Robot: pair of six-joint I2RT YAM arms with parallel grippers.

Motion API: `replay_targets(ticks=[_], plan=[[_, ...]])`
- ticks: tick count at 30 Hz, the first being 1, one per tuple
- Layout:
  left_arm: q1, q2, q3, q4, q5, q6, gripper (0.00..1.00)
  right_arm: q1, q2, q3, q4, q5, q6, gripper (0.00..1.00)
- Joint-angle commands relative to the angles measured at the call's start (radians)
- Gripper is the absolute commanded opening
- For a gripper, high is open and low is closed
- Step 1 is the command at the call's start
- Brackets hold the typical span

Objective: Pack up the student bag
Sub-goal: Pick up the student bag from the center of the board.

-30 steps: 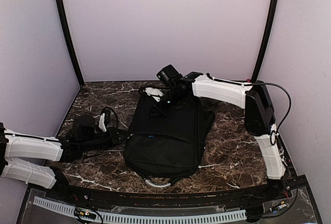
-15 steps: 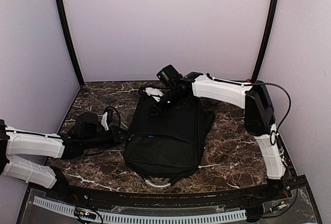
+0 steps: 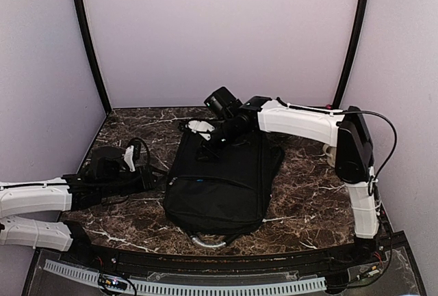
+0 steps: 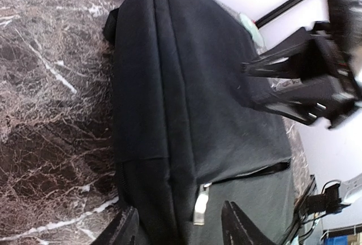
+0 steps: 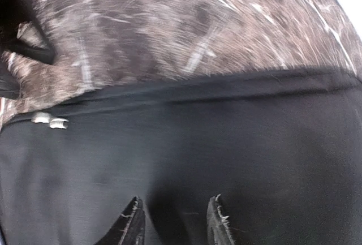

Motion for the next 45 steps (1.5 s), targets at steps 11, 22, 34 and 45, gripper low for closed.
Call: replay_targets(ticks=[11,22,34,45], plan=[[0.012,0.331,-0.11,0.495,0.331,-0.001,0.49,0.222,-0.087,-0.098,0.041,0.2,-0.246,0.46],[0.012,0.408,-0.222,0.88,0.44,-0.063,0.47,0.223,-0.088,-0.101,0.036,0.201,-0.253,0.44],[0.012,0.22,-0.218,0.535,0.36,0.068,0.56,0.226,-0.138,-0.139,0.038,0.137,-0.271,0.44],[0.011,0.459,-0.231,0.828,0.433,0.009,0.44,0.238,-0.151,-0.165,0.047,0.123,-0.286,0.42]])
